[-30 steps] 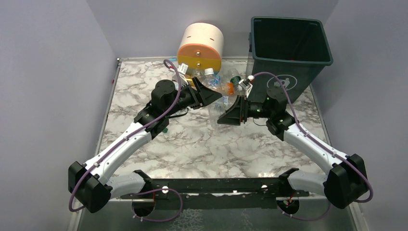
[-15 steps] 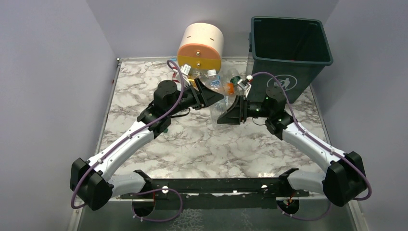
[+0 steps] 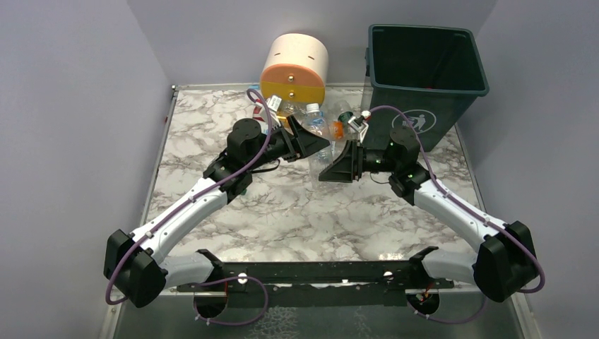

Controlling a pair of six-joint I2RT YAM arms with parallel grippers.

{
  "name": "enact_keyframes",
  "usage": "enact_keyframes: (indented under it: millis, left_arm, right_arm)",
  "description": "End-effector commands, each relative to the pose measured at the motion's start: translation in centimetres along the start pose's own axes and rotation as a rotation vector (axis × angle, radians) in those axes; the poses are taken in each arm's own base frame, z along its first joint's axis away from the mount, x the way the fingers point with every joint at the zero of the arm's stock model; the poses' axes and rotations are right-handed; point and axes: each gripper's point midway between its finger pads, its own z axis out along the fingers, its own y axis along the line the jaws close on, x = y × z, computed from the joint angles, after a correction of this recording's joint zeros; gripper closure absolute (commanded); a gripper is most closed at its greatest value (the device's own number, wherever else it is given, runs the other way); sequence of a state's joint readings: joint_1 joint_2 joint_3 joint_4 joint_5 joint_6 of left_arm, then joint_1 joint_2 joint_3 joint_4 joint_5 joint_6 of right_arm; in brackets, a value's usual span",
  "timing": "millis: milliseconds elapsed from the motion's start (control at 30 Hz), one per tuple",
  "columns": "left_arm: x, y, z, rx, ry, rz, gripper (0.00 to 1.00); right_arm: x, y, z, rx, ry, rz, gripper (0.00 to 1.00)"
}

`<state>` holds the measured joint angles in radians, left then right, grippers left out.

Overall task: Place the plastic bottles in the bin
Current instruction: Pick up the plastic bottle at the center of the board.

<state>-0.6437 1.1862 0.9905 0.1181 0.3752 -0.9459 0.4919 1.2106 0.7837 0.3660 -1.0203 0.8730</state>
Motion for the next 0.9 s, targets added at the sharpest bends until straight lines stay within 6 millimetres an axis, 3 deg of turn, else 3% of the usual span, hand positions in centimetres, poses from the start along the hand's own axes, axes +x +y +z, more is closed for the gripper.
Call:
enact_keyframes:
  millis: [0,100,133,200,233,867]
  left_arm:
    - [0.2,-0.6,0.0,0.036,0.008,0.004,0.32]
    - [0.2,-0.6,0.1,0.035,0.007,0.004,0.30]
    - [0.1,-0.6,0.1,0.037,0.006,0.006,0.24]
    - [0.1,-0.6,0.1,0.034,0.005,0.005,0.03]
    - [0.1,-0.6,0.0,0.033,0.004,0.007,0.01]
    - [0.0,-0.2,-1.5,-0.004,-0.032,0.038,0.01]
  right_arm:
    - [0.3,0.4,0.1,-0.033,0.015,-0.027,0.47]
    - [0.4,0.3,0.1,-0.032,0.016,-0.024,0.52]
    - [0.4,0.3,0.1,-0.032,0.015,-0.024,0.52]
    - [0.4,0.3,0.1,-0.031,0.015,-0.023,0.52]
    - [0.4,0.4,0.1,-0.031,0.014,-0.024,0.52]
    - [0.1,0.0,0.1,-0.005,0.000,-0.022,0.52]
